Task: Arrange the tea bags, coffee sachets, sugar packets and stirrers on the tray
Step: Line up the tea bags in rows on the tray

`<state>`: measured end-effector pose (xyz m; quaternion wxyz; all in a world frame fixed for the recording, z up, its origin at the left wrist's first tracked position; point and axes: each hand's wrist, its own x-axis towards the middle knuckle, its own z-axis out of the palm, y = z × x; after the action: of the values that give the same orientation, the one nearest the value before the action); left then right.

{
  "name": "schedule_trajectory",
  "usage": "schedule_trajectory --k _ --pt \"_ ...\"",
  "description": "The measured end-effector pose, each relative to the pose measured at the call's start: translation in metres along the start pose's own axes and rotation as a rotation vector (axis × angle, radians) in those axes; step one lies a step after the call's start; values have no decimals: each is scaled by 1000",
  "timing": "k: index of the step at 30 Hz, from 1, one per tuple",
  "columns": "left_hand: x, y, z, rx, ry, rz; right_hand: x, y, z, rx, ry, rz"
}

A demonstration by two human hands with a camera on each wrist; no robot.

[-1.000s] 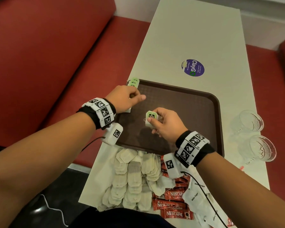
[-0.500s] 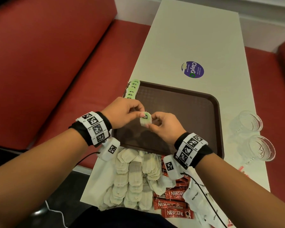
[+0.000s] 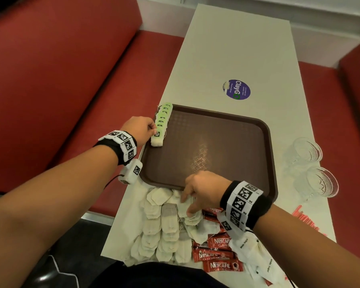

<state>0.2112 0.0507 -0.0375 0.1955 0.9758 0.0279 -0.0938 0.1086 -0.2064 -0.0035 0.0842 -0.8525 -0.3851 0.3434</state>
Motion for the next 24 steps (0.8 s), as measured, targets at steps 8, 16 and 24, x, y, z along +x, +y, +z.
schedule_trajectory --k 8,16,24 --pt "9 14 6 173 35 -48 -3 0 11 -98 -47 21" --pt "-3 32 10 313 -112 -45 -5 -4 15 -17 47 17" --pt "-54 42 -14 124 -165 199 -3 -2 19 63 262 51"
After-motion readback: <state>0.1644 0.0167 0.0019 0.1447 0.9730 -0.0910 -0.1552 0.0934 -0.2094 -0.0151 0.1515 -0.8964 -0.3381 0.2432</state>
